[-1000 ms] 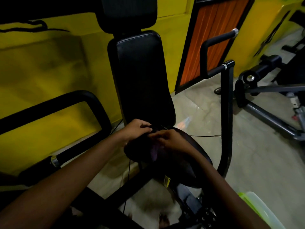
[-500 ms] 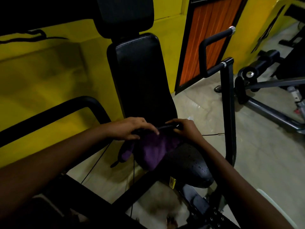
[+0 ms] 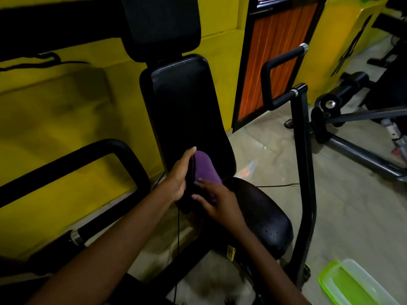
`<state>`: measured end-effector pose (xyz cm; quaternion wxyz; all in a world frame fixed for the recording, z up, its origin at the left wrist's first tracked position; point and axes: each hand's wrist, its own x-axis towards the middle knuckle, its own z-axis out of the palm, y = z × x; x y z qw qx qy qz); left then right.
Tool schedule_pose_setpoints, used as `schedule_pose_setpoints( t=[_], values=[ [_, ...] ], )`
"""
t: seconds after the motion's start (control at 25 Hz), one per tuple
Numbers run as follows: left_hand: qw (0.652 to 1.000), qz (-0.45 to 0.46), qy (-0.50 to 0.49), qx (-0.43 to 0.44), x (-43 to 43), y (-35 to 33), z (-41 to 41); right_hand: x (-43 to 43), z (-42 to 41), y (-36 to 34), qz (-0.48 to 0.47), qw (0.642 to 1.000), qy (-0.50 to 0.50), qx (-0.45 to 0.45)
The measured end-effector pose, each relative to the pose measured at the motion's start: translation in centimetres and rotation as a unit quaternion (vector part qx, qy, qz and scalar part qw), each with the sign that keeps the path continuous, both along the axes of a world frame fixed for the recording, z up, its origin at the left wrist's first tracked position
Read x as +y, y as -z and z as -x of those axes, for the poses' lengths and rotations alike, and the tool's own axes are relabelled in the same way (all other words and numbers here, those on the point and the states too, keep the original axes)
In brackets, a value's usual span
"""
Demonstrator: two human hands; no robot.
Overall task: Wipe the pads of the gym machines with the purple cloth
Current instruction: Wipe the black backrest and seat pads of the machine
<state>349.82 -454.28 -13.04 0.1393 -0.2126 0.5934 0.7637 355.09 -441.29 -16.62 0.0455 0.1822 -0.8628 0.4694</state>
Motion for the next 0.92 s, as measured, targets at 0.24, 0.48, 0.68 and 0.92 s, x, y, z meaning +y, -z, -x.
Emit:
schedule_pose_setpoints(
  t=[0.24,0.48,0.68,0.92],
  values=[
    [0.991,0.112,0.021,0.074,-1.9,-2.3,1.9,0.7,3.0,1.9,0.039,0.993,0.021,0.107],
    [0.992,0.076,0.091,-0.047,-4.3,-5.7,4.7,-2.9,5.9,1.6,0.077,0.995,0.004,0.063],
    [0.946,0.286,0.095,0.119,-7.6,-6.3,5.0,-1.6,8.7,1.5,0.286,0.954,0.042,-0.084],
    [0.978,0.129,0.164,-0.015,-4.9,-1.7,5.2,-1.9,9.3,1.1,0.438,0.820,0.069,-0.363]
  ],
)
